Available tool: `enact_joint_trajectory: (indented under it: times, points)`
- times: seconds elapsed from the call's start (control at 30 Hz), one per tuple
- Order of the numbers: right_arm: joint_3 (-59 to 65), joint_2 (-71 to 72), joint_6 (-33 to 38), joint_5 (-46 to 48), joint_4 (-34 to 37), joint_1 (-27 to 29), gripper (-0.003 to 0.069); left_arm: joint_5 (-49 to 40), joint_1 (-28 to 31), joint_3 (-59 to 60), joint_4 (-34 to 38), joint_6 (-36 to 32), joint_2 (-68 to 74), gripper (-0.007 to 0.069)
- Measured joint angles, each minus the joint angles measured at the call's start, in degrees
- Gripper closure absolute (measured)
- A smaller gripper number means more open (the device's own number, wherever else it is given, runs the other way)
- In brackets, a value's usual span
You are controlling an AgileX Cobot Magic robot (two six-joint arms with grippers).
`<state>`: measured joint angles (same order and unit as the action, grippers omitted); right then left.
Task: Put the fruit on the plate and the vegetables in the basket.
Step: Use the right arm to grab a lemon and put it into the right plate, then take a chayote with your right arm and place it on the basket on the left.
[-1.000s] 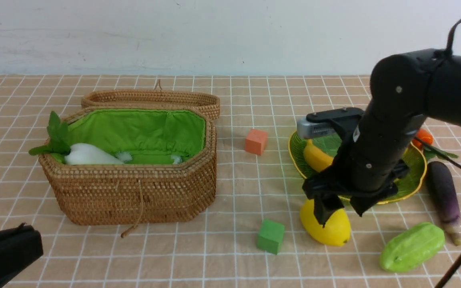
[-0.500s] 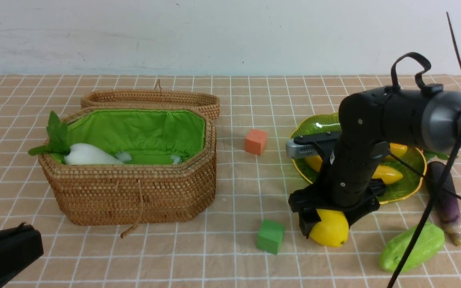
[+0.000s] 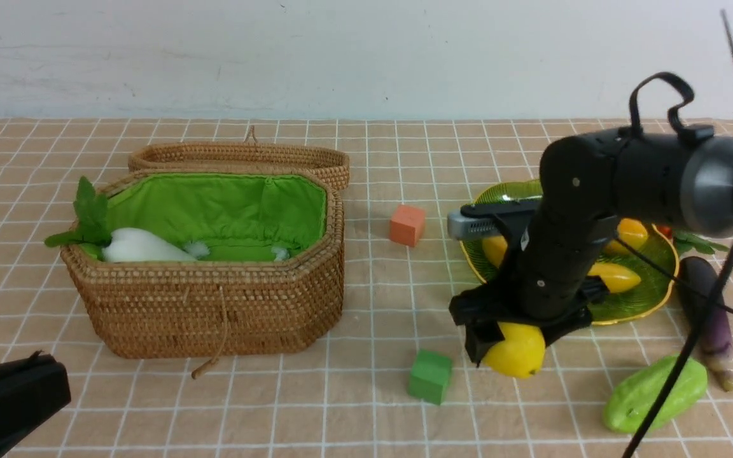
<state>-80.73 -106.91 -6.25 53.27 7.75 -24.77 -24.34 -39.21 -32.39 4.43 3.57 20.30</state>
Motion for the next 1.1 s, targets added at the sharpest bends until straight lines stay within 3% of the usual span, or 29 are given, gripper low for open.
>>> enact_joint_trajectory:
  times: [0.13, 0.23, 0.4, 0.5, 0.63, 0.8, 0.97, 1.1]
  points:
    - [-3.1, 3.8, -1.3, -3.6, -4.9, 1.4, 0.0067, 3.9, 0.0, 0.0, 0.7, 0.0, 0.0, 0.0638]
    - [-5.2, 3.1, -3.0, -15.6, -10.9, 6.6, 0.0067, 5.7, 0.0, 0.0, 0.9, 0.0, 0.0, 0.0638]
    - [-5.3, -3.4, -3.3, -27.0, -12.6, 10.9, 0.0067, 4.8, 0.0, 0.0, 1.0, 0.0, 0.0, 0.0638]
    - [-5.3, -6.9, -3.3, -29.0, -13.2, 11.4, 0.0059, 3.5, 0.0, 0.0, 1.1, 0.0, 0.0, 0.0638]
    - [-5.3, -8.1, -3.3, -29.0, -15.1, 11.5, -0.0017, 2.3, 0.0, 0.0, 1.1, 0.0, 0.0, 0.0638]
    - [-5.3, -5.7, -3.3, -27.7, -16.4, 11.5, -0.0005, 2.2, 0.0, 0.0, 1.1, 0.0, 0.0, 0.0638]
    - [-5.3, 3.1, -4.0, -21.2, -15.7, 11.5, 0.0113, 2.2, 0.0, 0.0, 1.1, 0.0, 0.0, 0.0638]
    - [-4.6, 12.2, -4.1, -6.6, -14.8, 11.5, 0.0291, 2.2, 0.0, 0.0, 1.1, 0.0, 0.0, 0.0638]
